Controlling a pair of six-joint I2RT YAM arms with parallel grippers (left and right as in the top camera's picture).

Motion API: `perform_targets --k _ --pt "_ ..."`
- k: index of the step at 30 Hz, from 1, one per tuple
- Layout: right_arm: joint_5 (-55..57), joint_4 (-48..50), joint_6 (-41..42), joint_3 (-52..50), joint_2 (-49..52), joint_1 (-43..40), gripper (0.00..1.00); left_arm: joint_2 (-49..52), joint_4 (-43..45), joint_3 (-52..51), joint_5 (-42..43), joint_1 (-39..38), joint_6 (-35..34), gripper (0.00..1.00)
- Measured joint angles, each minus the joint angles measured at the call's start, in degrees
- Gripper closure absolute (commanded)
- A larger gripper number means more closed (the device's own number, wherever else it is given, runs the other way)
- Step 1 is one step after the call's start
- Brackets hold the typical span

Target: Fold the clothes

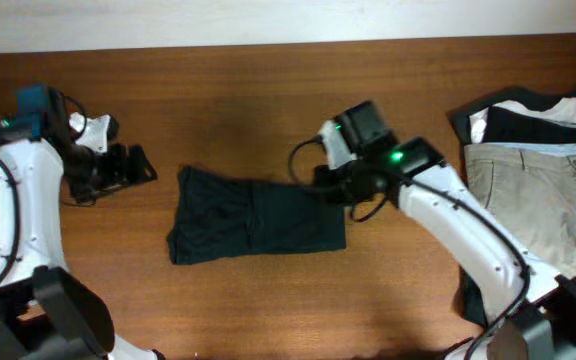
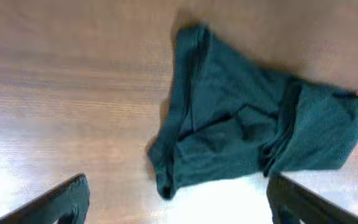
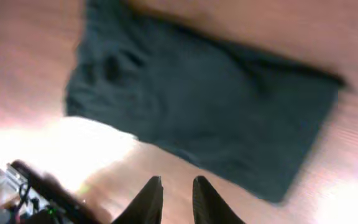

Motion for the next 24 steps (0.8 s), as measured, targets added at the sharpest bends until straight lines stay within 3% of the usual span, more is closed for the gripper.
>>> perform_targets --k 1,3,5,9,10,14,19,24 --pt "0.57 -2.25 0.04 -0.02 0.44 -2.01 0.73 -0.31 7.82 -7.63 2.38 0.0 -0.02 0.23" --pt "1.11 -4.33 -0.83 -0.07 0.57 -5.05 0.73 0.28 22.34 -20.02 5.49 -0.37 0.17 0.24" --pt "1.44 -4.48 -1.14 -0.07 0.61 -6.47 0.73 0.44 29.94 -26.86 6.64 -2.43 0.52 0.24" --pt "1.46 -4.5 -1.66 -0.07 0.61 -6.49 0.73 4.37 32.94 -28.65 7.32 -8.39 0.66 0.3" --pt "1.44 -5.01 -1.7 -0.07 0.61 -6.51 0.73 5.49 33.2 -27.89 7.87 -8.76 0.74 0.36" --pt "1.46 -5.33 -2.1 -0.07 0.61 -6.51 0.73 8.17 32.79 -25.81 9.73 -8.63 0.76 0.4" --pt "2.8 -6.71 -2.36 -0.07 0.61 -6.51 0.73 10.43 22.4 -20.04 6.99 -5.97 1.64 0.02" --pt "3.41 -6.56 -2.38 -0.07 0.61 -6.51 0.73 10.12 23.54 -21.18 11.52 -2.27 7.34 0.04"
